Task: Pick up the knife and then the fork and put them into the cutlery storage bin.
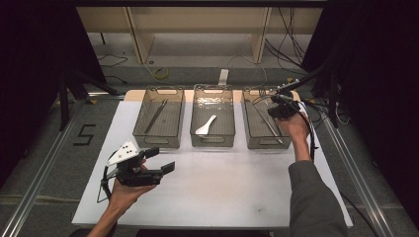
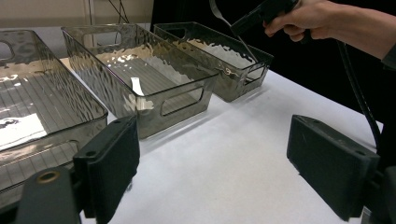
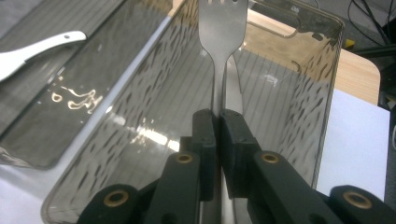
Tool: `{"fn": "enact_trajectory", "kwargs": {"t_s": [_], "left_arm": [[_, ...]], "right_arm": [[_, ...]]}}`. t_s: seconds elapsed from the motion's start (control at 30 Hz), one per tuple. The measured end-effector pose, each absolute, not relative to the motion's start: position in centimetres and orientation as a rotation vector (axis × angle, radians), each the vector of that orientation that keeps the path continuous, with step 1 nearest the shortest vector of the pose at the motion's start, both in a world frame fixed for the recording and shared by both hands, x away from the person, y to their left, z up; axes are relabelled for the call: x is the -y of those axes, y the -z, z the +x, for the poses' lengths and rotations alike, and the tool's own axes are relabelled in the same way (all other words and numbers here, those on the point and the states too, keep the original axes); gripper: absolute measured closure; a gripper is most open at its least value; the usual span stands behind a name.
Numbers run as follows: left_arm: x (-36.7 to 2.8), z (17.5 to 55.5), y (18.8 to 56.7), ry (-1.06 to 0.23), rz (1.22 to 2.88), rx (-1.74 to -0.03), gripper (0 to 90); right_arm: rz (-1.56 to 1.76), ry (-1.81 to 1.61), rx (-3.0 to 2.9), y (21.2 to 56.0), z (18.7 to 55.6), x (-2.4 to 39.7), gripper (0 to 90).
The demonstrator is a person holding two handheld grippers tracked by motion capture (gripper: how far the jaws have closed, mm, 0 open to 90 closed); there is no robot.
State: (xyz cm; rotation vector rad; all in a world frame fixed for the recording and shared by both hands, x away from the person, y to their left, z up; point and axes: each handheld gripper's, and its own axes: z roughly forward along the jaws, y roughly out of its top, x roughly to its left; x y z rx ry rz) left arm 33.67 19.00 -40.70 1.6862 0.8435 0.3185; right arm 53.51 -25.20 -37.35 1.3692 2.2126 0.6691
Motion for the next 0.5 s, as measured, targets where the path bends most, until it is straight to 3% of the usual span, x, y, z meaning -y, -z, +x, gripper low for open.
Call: {"fn": "enact_trajectory", "kwargs": {"t_s": [0.5], "left_arm": [[-19.0, 33.7, 40.7, -0.318, 1.687, -0.844, 16.6]], "right_arm": [[1.39, -0.613, -2.222, 39.3, 53.4, 25.6, 85.0]]}}
